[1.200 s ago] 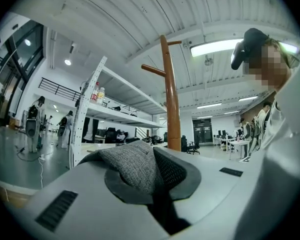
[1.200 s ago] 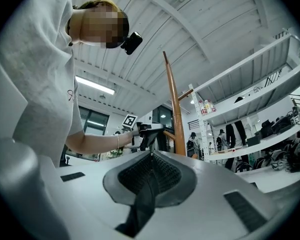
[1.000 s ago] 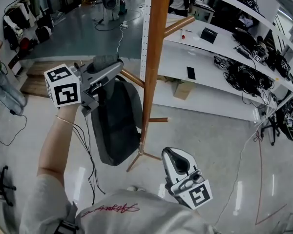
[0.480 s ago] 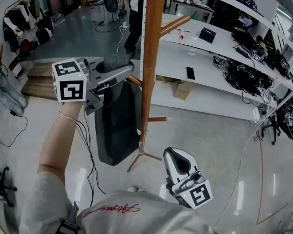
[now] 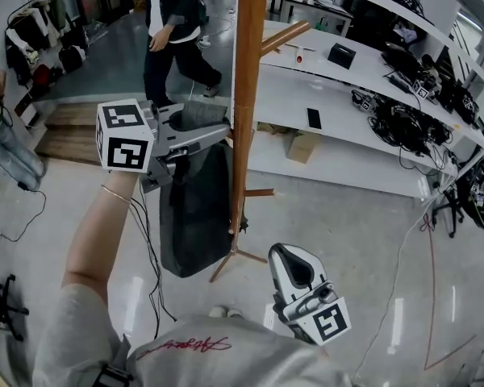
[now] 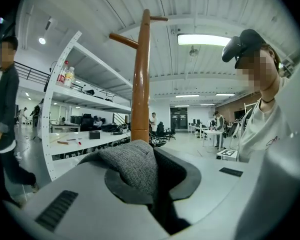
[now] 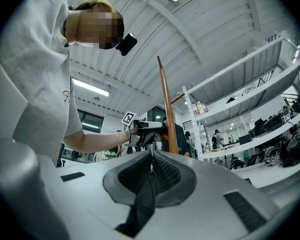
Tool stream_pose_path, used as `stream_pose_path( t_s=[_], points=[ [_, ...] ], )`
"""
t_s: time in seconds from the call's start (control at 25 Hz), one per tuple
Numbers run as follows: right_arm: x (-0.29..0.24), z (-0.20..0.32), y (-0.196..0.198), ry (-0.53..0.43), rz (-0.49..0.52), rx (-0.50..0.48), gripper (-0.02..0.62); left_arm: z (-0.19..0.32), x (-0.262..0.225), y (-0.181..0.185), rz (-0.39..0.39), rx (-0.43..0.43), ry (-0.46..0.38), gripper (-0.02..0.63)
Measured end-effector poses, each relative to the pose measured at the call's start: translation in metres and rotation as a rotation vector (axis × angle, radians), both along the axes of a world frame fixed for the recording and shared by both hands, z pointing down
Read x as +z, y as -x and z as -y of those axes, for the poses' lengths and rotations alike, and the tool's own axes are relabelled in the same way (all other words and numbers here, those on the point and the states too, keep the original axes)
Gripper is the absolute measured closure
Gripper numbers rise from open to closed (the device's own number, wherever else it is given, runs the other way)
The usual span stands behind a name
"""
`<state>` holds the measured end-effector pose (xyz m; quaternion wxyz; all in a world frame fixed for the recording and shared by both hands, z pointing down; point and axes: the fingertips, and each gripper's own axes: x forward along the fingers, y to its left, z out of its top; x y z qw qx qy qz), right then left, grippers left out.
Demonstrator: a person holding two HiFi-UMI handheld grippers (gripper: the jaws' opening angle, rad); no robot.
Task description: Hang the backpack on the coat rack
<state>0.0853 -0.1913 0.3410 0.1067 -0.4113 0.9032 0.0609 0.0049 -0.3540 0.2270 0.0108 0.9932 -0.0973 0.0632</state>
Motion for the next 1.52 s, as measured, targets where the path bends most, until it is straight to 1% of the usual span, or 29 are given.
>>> stream_pose_path(
  t_s=[0.16,0.48,0.64,0.84,1.08,1.32,1.44,1.52],
  points=[
    [0.001,-0.006,-0.004,0.007,0.004,0.006,0.572,-0.01,0.004,-0.006,-0.013,0.024,0.019,0.563],
    [0.008,-0.008,-0.011,0.034,0.002,0.013,0.572,-0.012,0.014,-0.011,-0.01,0.02,0.024,0.563],
    [0.007,-0.011,-0.007,0.024,0.003,0.012,0.572,-0.014,0.019,-0.009,-0.015,0.016,0.028,0.563],
    [0.006,-0.013,-0.003,0.027,0.001,0.007,0.572,-0.017,0.029,-0.009,0.02,0.027,0.047,0.563],
    [0.009,-0.013,-0.003,0.033,-0.003,0.009,0.572,-0.022,0.039,-0.009,0.024,0.052,0.075,0.563],
    [0.012,-0.016,-0.006,0.045,-0.007,0.02,0.572,-0.019,0.051,-0.01,0.018,0.041,0.093,0.563],
    [0.013,-0.016,-0.006,0.05,-0.009,0.023,0.572,-0.014,0.054,-0.01,0.013,0.03,0.09,0.563],
    [0.013,-0.016,-0.007,0.052,-0.009,0.023,0.572,-0.008,0.055,-0.01,0.006,0.007,0.079,0.563]
  ],
)
